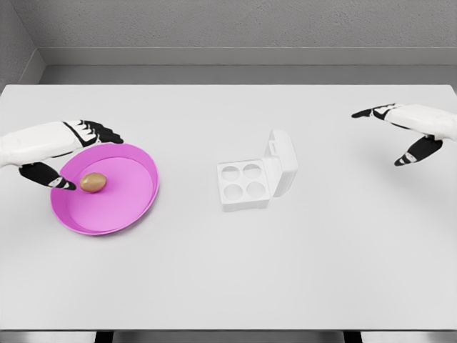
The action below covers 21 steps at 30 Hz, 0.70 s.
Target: Pack egg into the box and close the box lid
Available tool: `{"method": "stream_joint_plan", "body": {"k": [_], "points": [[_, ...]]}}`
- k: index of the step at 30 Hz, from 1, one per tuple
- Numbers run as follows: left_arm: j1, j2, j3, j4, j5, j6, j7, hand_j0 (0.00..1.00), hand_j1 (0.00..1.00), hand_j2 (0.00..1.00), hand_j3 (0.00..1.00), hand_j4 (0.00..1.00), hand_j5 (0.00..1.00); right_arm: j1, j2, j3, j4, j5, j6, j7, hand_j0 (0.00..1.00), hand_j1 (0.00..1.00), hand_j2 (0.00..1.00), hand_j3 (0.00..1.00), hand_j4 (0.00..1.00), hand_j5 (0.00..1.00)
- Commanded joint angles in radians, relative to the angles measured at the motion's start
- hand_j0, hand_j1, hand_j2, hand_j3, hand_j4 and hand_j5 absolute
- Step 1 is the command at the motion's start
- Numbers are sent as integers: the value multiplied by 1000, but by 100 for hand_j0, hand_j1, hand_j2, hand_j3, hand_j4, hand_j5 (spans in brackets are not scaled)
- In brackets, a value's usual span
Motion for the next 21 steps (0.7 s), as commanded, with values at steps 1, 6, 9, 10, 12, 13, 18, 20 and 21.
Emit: {"method": "stream_joint_plan", "body": {"k": [1,6,9,10,12,13,18,20,21], "points": [[0,-5,-6,1,-7,3,0,100,100,100,100,100,100,0,3,7,3,2,5,0,100,100,100,100,100,100],[6,-8,-8,20,-90,3,0,100,100,100,100,100,100,-15,3,5,-2,2,0,0,100,100,100,100,100,100],[12,-13,-13,37,-93,3,0,100,100,100,100,100,100,-15,-9,15,-9,2,-5,0,100,100,100,100,100,100],[12,-49,-26,37,-108,3,0,100,100,100,100,100,100,-21,-10,15,1,2,-60,0,100,100,100,100,100,100],[11,-54,-26,37,-122,3,0,100,100,100,100,100,100,-21,-10,25,8,0,-167,0,100,100,100,100,100,100],[11,-54,-25,36,-122,3,0,100,100,100,100,100,100,-21,-17,30,17,0,-233,0,100,100,100,100,100,100],[9,-54,-19,30,-134,3,0,100,100,100,100,100,100,-18,-30,45,32,2,-279,0,100,100,100,100,100,100],[5,-54,-19,36,-165,3,0,100,100,100,100,100,100,-28,-37,44,31,2,-279,0,100,100,100,100,100,100],[0,-54,-16,33,-206,3,0,100,100,100,100,100,100,-31,-38,41,26,2,-279,0,100,100,100,100,100,100]]}}
